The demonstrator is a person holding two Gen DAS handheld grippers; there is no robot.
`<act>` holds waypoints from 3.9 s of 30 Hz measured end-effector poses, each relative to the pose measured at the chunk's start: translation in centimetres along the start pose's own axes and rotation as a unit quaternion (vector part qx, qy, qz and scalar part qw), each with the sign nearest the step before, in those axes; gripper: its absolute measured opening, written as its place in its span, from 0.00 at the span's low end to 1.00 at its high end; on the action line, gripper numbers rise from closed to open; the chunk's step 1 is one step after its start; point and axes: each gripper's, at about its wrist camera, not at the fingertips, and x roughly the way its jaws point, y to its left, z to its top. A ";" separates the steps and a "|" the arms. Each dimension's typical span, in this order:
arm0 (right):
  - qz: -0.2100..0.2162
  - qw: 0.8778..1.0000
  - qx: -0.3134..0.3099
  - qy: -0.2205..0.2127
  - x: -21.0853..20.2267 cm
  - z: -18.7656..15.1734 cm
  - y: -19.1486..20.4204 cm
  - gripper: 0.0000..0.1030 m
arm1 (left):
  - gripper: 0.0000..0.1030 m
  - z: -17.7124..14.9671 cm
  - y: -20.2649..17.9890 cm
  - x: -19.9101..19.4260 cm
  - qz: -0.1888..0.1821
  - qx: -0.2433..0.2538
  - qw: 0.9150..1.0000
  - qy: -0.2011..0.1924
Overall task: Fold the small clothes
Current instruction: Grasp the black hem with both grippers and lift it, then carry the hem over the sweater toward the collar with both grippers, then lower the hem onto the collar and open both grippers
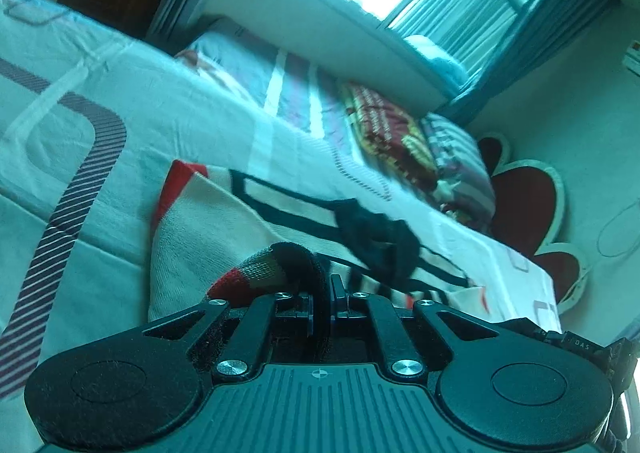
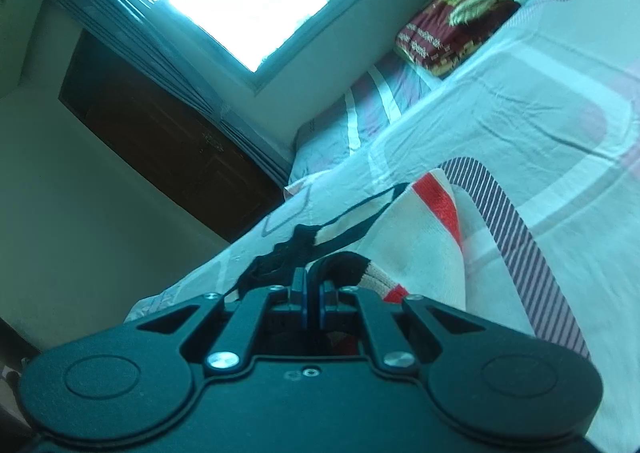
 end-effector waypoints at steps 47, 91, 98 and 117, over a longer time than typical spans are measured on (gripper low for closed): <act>-0.033 0.945 -0.314 0.084 7.9 1.6 1.8 0.05 | 0.04 3.9 -1.1 6.9 0.054 0.247 0.967 0.027; -0.121 0.903 -0.405 0.073 15.7 -1.8 7.0 0.21 | 0.30 -0.7 -9.1 12.3 0.097 0.314 0.944 -0.010; -0.130 0.904 -0.404 0.045 12.1 -1.4 7.4 0.26 | 0.30 -0.4 -6.8 8.0 0.137 0.286 0.948 -0.039; -0.186 0.887 -0.420 0.039 6.7 -2.5 3.5 0.34 | 0.62 -4.5 -4.1 4.2 0.172 0.273 0.946 -0.039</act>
